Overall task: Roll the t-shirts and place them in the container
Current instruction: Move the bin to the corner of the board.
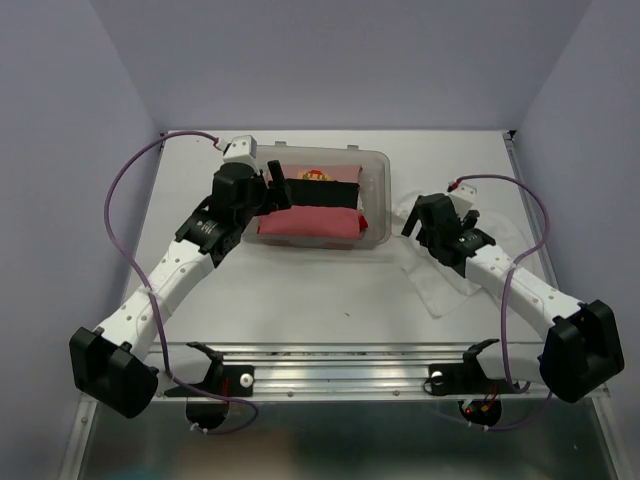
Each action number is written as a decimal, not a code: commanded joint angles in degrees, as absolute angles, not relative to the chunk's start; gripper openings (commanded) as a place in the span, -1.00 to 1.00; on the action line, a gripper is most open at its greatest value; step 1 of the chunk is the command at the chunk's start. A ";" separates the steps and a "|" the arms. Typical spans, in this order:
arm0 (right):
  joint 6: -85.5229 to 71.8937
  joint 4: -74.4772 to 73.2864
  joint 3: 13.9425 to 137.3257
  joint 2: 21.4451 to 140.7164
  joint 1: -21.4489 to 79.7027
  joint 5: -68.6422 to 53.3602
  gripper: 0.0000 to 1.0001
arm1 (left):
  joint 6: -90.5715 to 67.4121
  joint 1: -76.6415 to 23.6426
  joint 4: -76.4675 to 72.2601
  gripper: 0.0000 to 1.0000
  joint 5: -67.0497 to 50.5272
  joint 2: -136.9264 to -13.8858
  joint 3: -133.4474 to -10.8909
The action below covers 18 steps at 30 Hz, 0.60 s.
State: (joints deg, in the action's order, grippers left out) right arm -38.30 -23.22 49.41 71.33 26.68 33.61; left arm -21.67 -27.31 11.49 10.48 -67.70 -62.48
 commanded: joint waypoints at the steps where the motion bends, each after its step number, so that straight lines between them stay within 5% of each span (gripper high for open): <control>1: -40.43 -22.94 50.63 70.49 26.81 34.02 1.00 | -20.30 -27.51 12.21 0.97 10.81 -67.23 -64.42; 11: -38.50 -20.65 48.08 67.85 26.28 29.53 1.00 | -19.34 -33.30 16.00 0.98 16.69 -71.01 -69.87; 18: -37.71 -23.91 48.87 67.77 9.18 21.19 1.00 | -19.51 -39.63 17.40 0.98 19.51 -75.58 -73.56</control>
State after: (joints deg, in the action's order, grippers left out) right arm -38.50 -23.11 48.14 69.30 17.80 26.17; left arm -20.05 -37.95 16.69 17.04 -75.00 -70.52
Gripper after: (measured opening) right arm 0.998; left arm 0.986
